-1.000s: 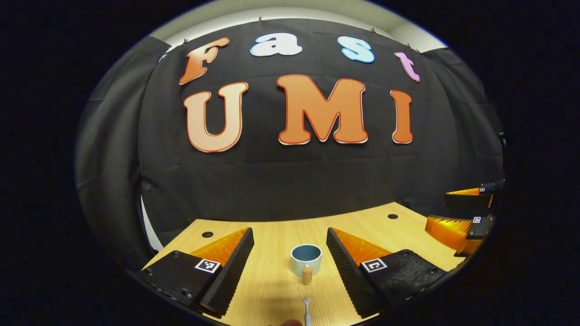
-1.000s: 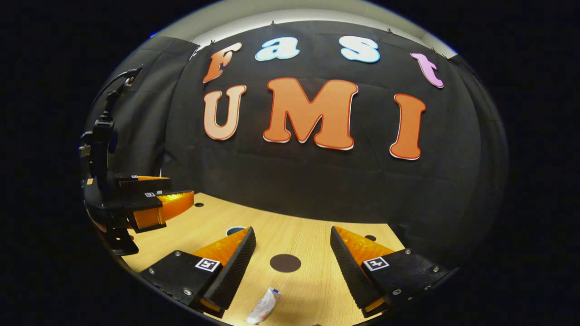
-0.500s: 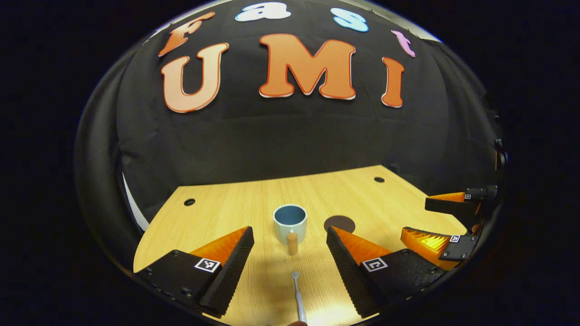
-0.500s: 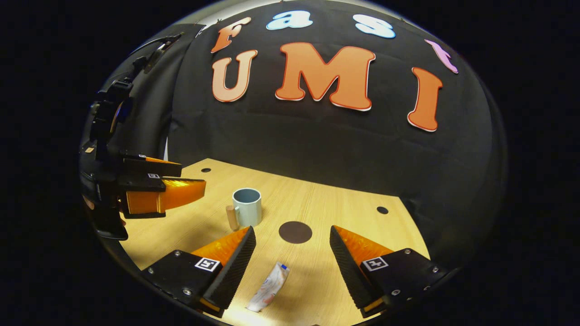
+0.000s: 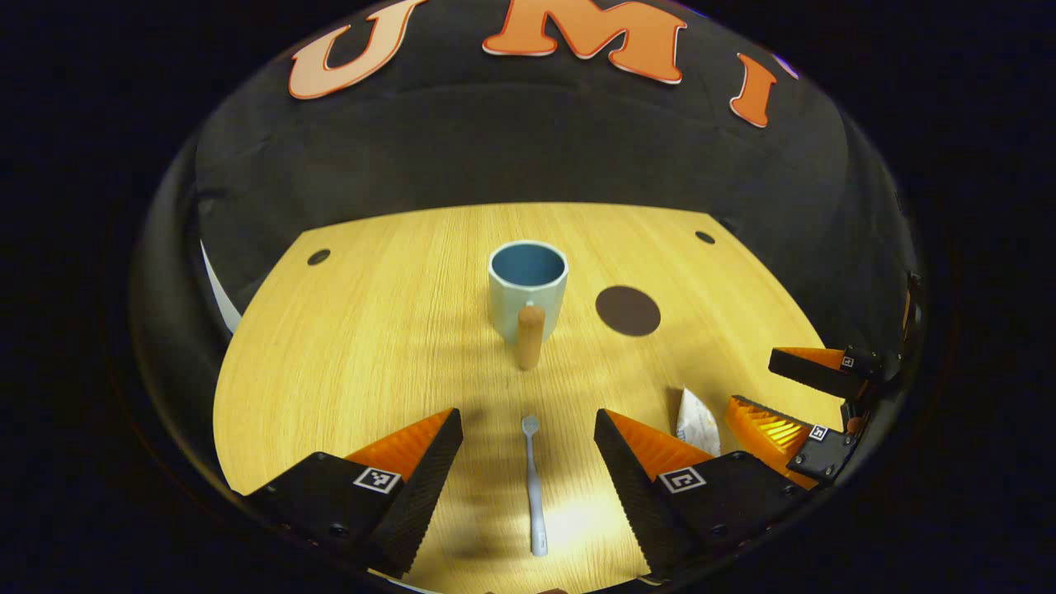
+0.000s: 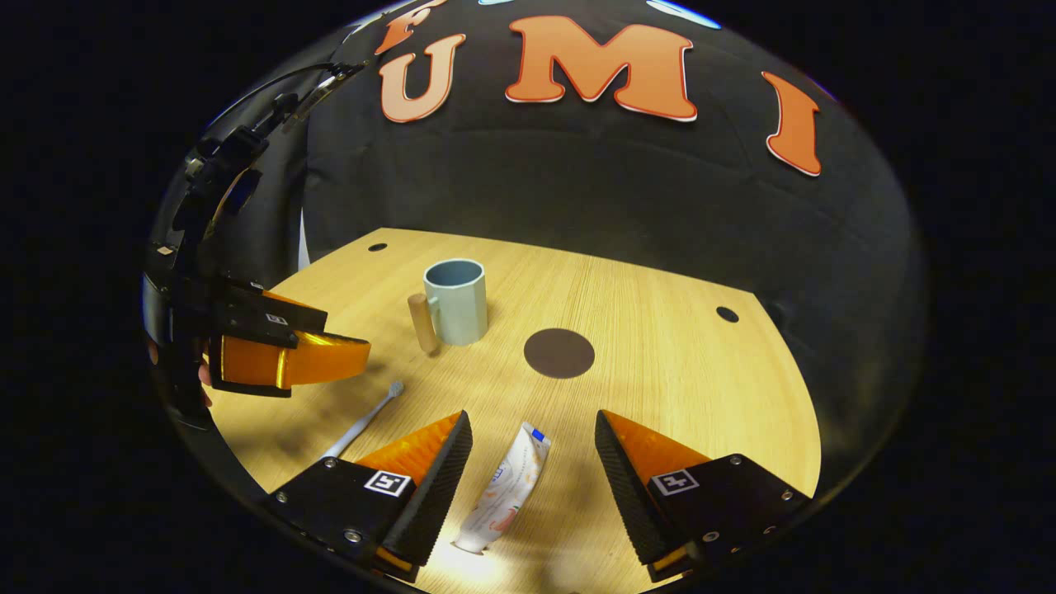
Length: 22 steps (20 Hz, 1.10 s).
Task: Put the toothbrush and toothpaste on the desktop into the cup, then pick up the cup and place it on the coaster on the desktop.
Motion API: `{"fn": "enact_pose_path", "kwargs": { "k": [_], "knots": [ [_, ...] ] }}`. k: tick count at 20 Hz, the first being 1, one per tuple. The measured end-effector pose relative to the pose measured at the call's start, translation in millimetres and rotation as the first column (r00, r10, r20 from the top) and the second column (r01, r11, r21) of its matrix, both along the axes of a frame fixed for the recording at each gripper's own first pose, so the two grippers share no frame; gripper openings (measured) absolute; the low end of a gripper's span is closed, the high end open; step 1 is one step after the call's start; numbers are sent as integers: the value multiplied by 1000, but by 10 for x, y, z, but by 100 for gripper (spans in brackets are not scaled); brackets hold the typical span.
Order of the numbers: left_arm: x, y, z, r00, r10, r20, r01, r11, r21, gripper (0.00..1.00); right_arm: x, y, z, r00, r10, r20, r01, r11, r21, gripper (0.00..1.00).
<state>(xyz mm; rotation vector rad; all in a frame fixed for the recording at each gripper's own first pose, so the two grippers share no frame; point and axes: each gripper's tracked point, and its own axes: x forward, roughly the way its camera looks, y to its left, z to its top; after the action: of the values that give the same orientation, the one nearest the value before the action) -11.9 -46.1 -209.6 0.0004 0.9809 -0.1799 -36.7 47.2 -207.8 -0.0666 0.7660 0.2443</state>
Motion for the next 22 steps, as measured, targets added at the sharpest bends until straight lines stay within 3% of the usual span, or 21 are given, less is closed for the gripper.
{"fn": "enact_pose_path", "kwargs": {
  "k": [4,7,14,16,18,19,20,22],
  "knots": [
    [-101,-40,-106,995,-10,-95,13,999,36,97,-55,40,-239,995,15,-97,-15,1000,2,86],
    [-177,-59,-250,989,-18,-148,26,998,57,98,-93,28,-477,988,34,-148,-43,997,-57,86],
    [-371,9,-556,952,30,-305,-3,996,87,96,-207,130,-838,959,14,-281,-20,1000,-17,84],
    [-425,-12,-594,942,41,-333,-12,996,87,83,-221,158,-877,955,16,-295,-23,1000,-19,81],
    [-394,-39,-629,944,45,-327,-17,996,86,79,-224,191,-892,955,17,-297,-23,1000,-17,72],
    [-397,-27,-574,940,50,-337,-20,996,91,77,-218,190,-886,955,17,-296,-20,1000,-9,60],
    [-354,-8,-529,942,56,-332,-28,996,89,65,-229,213,-871,953,23,-303,-22,1000,8,59],
    [-267,98,-496,937,63,-345,-34,995,89,58,-253,337,-859,945,57,-321,-41,998,57,50]
  ]
}}
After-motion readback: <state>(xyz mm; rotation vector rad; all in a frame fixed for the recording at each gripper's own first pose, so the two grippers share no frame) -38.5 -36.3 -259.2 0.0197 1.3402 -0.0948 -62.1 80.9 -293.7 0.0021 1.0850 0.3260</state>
